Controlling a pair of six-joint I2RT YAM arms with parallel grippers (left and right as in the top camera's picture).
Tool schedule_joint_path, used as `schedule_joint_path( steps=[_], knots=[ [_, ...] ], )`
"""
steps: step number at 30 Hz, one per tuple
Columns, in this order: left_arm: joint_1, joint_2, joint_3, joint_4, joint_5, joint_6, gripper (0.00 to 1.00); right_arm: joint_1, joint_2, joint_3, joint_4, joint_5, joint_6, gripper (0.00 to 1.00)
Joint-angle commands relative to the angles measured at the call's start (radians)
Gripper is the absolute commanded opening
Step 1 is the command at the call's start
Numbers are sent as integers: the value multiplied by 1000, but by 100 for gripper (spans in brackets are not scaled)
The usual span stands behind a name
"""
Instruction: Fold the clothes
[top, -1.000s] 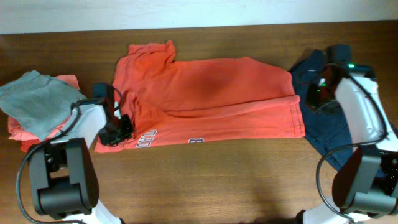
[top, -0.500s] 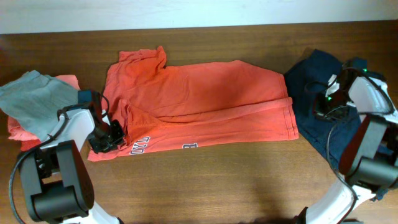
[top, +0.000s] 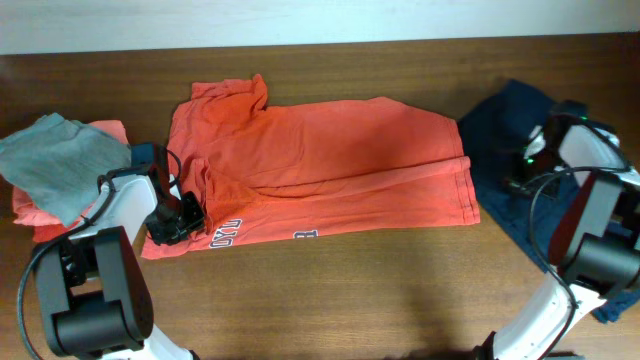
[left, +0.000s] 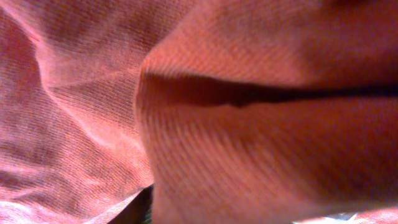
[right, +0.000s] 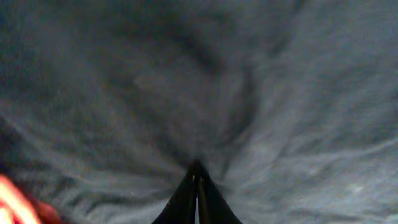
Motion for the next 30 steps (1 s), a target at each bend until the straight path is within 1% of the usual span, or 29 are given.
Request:
schedule_joint_path(
  steps=[1, 4, 8, 9, 12, 14, 16, 19, 21, 22, 23, 24, 25, 26, 27, 28, 30],
  knots=[
    [-8, 108, -59, 58, 8, 13, 35, -130, 58, -7, 57, 142, 63, 9],
    [-8, 108, -59, 58, 8, 13, 36, -226, 58, -7, 104, 135, 152, 8],
    [-8, 108, -59, 60, 8, 23, 36, -277, 58, -6, 122, 62, 153, 8],
    [-8, 108, -59, 66, 8, 48, 36, -277, 58, -5, 131, 13, 130, 8],
    [-8, 108, -59, 67, 8, 71, 36, -256, 56, 21, 122, -26, 115, 9],
    [-8, 108, -58, 67, 8, 87, 36, -239, 50, 54, 93, -25, 110, 13],
    [-8, 106, -49, 61, 8, 121, 40, -214, 39, 114, 43, -25, 95, 19],
    [-8, 90, -8, 23, 8, 176, 44, -172, 18, 243, -59, -25, 84, 26],
    [-9, 61, 31, -5, 8, 190, 46, -142, 5, 335, -130, -27, 81, 27],
    [-10, 45, 47, -11, 8, 190, 47, -124, 1, 376, -164, -27, 72, 32],
    [-16, 7, 77, -15, 8, 191, 50, -90, -5, 447, -224, -29, 49, 40],
    [-19, -15, 93, -14, 8, 191, 51, -70, -6, 480, -253, -28, 43, 49],
    [-26, -42, 114, -14, 8, 191, 53, -49, -6, 512, -283, -29, 32, 60],
    [-32, -66, 133, -14, 8, 194, 57, -25, -6, 544, -315, -28, 17, 65],
    [-37, -87, 150, -14, 8, 198, 66, -6, -6, 557, -330, -29, 5, 68],
    [-43, -104, 167, -14, 8, 198, 72, 13, -6, 570, -346, -29, -2, 68],
    [-55, -136, 211, -14, 8, 213, 79, 60, -6, 580, -368, -28, -2, 68]
  ],
)
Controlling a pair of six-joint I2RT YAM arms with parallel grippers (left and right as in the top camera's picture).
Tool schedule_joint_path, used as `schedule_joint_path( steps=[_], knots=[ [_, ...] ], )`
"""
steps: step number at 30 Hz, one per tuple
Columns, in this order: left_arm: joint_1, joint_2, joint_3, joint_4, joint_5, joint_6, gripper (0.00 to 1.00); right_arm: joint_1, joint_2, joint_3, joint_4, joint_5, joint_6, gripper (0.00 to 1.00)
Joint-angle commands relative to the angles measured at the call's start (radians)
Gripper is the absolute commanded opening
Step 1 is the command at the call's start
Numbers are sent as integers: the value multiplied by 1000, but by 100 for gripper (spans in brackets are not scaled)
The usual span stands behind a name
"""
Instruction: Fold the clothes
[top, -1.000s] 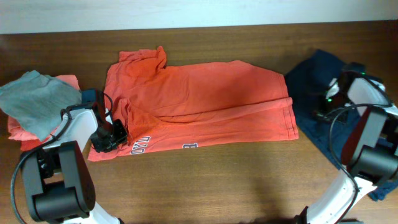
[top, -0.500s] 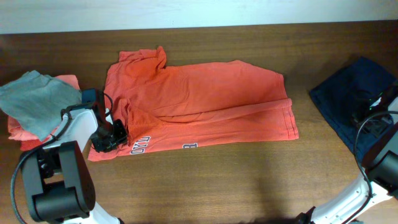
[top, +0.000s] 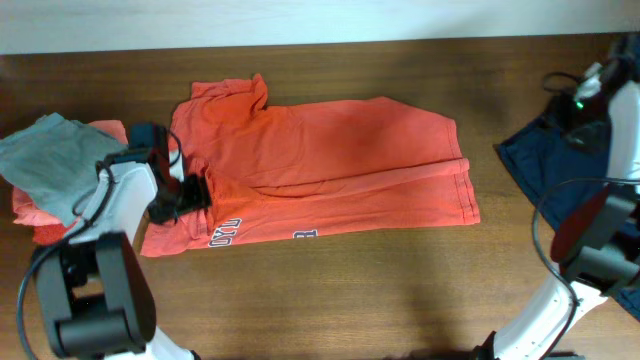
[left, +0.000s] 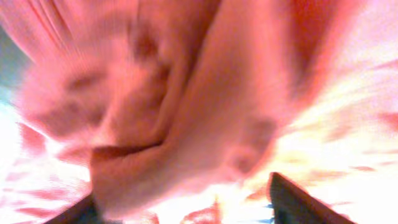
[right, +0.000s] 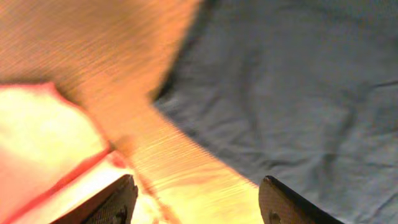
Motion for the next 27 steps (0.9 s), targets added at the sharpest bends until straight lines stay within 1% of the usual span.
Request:
schedule_joint_path(
  steps=[1, 5, 11, 13, 17, 18, 19, 24, 27],
  knots=[
    [-24, -104, 98, 6, -1, 42, 79, 77, -26, 26, -30, -8, -34, 68],
    [-29, -104, 198, 26, -1, 42, 81, 148, -26, 26, -39, -5, -71, 68],
    [-26, -31, 280, 185, -2, 102, 81, 189, -26, 26, -50, -5, -74, 68],
    [-18, 21, 310, 232, -1, 107, 81, 198, -26, 26, -65, -5, -74, 68],
    [-9, 162, 370, 383, 10, 173, 82, 207, -26, 26, -93, -5, -74, 68],
    [-9, 215, 391, 439, 45, 207, 82, 208, -26, 26, -100, -5, -74, 68],
    [-9, 249, 406, 472, 74, 215, 82, 208, -26, 26, -105, -5, -74, 68],
    [-9, 404, 468, 595, 154, 214, 82, 208, -26, 26, -112, -5, -74, 68],
    [-9, 500, 507, 663, 156, 214, 82, 208, -26, 26, -127, -5, -74, 68]
  ],
)
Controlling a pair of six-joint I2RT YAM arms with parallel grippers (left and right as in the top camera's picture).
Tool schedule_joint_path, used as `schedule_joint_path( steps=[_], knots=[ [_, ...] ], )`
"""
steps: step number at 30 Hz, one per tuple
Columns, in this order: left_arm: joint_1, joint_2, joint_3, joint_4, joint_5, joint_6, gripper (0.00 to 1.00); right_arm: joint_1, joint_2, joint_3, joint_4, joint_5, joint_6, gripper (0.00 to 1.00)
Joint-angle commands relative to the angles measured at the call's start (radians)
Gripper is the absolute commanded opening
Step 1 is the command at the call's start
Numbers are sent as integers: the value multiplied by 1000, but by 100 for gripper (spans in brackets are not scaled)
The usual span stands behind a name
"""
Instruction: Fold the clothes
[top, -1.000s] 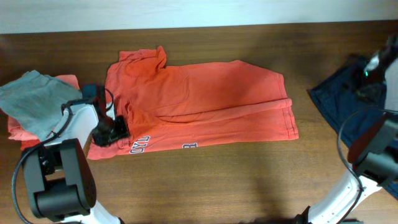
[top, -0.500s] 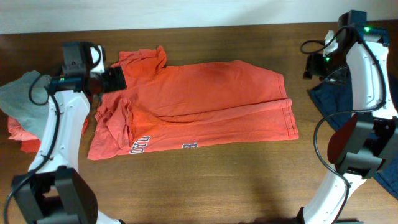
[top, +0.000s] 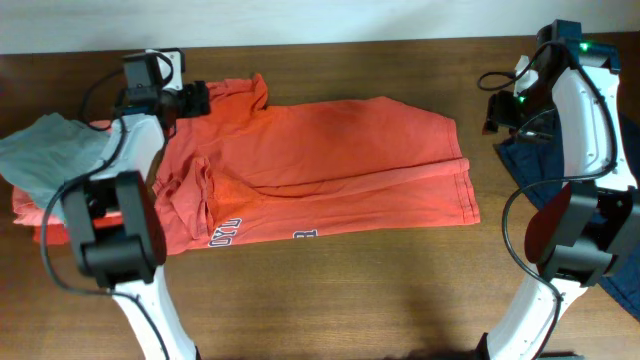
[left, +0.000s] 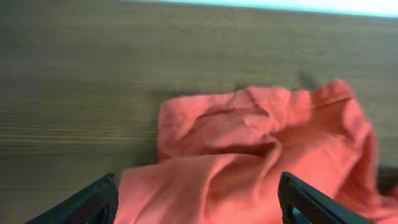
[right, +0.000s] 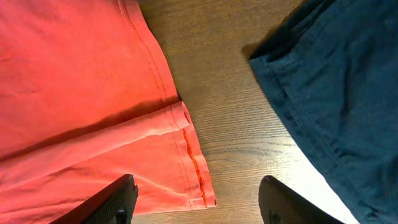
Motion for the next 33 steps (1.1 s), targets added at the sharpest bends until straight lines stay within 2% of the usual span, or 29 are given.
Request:
schedule_joint_path(
  steps=[1, 8, 12, 14, 16, 17, 18, 21, 24, 25, 29, 33],
  knots=[
    [3, 97, 60, 60, 49, 27, 82, 11, -23, 13, -20, -2, -8, 68],
    [4, 171, 70, 124, 50, 22, 81, 11, -23, 13, -32, -2, -8, 67],
    [4, 203, 70, 102, 105, 22, 67, 11, -23, 13, -32, -2, -7, 67],
    [4, 214, 70, 89, 146, 23, 50, 11, -23, 13, -32, -2, -7, 67],
    [4, 215, 70, 86, 179, 22, 21, 11, -23, 13, -31, -2, -7, 67],
    [5, 211, 77, 83, 209, 21, 11, 11, -23, 13, -30, -2, -7, 67],
    [6, 209, 95, 72, 236, 9, 6, 11, -23, 13, -29, -2, -8, 67],
    [20, 196, 188, 19, 340, -59, 1, 11, -23, 13, -25, -2, -17, 67],
    [31, 182, 276, -41, 420, -132, 1, 11, -21, 13, -16, -2, -20, 67],
    [33, 172, 314, -86, 424, -166, 1, 11, -19, 13, -3, -12, -47, 67],
    [32, 138, 358, -208, 422, -167, 1, 20, -5, 10, 60, -92, -146, 67],
    [32, 109, 358, -414, 377, -196, 1, 31, 32, 10, 164, -106, -149, 72]
  ],
)
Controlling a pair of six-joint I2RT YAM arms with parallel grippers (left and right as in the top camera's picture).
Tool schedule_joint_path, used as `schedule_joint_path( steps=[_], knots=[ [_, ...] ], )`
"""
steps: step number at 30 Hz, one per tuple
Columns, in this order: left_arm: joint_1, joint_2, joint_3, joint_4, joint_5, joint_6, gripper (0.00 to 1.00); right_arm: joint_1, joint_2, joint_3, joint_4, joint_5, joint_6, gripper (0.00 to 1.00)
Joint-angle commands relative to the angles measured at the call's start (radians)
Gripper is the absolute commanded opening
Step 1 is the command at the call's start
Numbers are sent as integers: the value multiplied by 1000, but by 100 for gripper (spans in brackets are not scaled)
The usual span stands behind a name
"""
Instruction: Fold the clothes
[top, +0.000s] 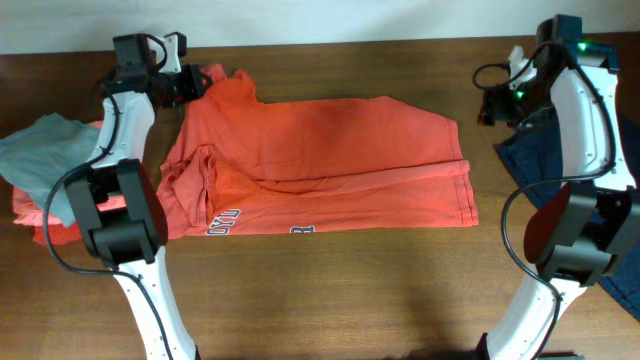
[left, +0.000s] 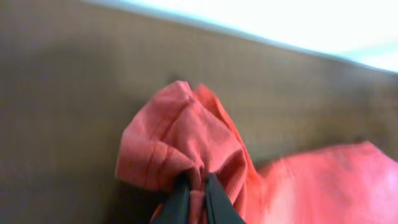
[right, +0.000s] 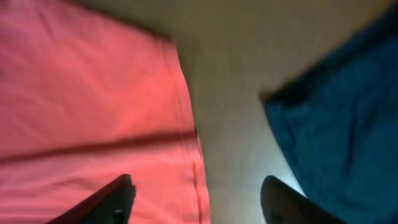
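An orange T-shirt (top: 330, 150) lies spread across the table, white letters at its near edge. My left gripper (top: 190, 85) is at the shirt's far left corner, shut on the bunched sleeve (left: 180, 146); the left wrist view shows the cloth pinched between the closed fingers of that gripper (left: 193, 190). My right gripper (top: 490, 105) hangs open over bare wood (right: 227, 124), between the shirt's right hem (right: 186, 134) and a dark blue garment (right: 336, 112). Nothing is between its fingers.
A pile of grey and orange clothes (top: 45, 160) sits at the table's left edge. The dark blue garment (top: 520, 150) lies at the right edge, partly behind my right arm. The table's far edge meets a pale wall (top: 350, 20).
My left gripper was open above the far left sleeve and is now shut on it. The sleeve sits slightly further left and back. My right gripper stays open in nearly the same place.
First my left gripper was down in the shirt's lower left and my right gripper was shut on the blue garment beside the shirt. Then the blue garment lay further right, released. Both grippers then stood open near the far edge, and now the left holds the sleeve.
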Motion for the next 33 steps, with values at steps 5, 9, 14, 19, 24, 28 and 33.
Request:
schedule_joint_path(
  steps=[5, 9, 14, 19, 24, 28, 33],
  knots=[
    [2, -53, 10, -346, -26, -45, 1, 45, 98, 10, 201, -112, -42, 73],
    [-1, -53, 10, -449, -103, -44, 1, 81, 178, 10, 342, -158, -40, 73],
    [-10, -53, 10, -470, -144, -44, 1, 133, 266, 10, 464, -163, -37, 74],
    [-26, -53, 9, -470, -152, -43, 1, 175, 332, 10, 544, -170, -29, 75],
    [-40, -53, 9, -470, -159, -40, 1, 189, 378, 10, 548, -170, -17, 75],
    [-45, -53, 9, -470, -185, -40, 1, 187, 394, 9, 523, -169, 16, 57],
    [-44, -53, 9, -470, -195, -37, 1, 187, 394, 10, 475, -165, 16, 4]
  ],
)
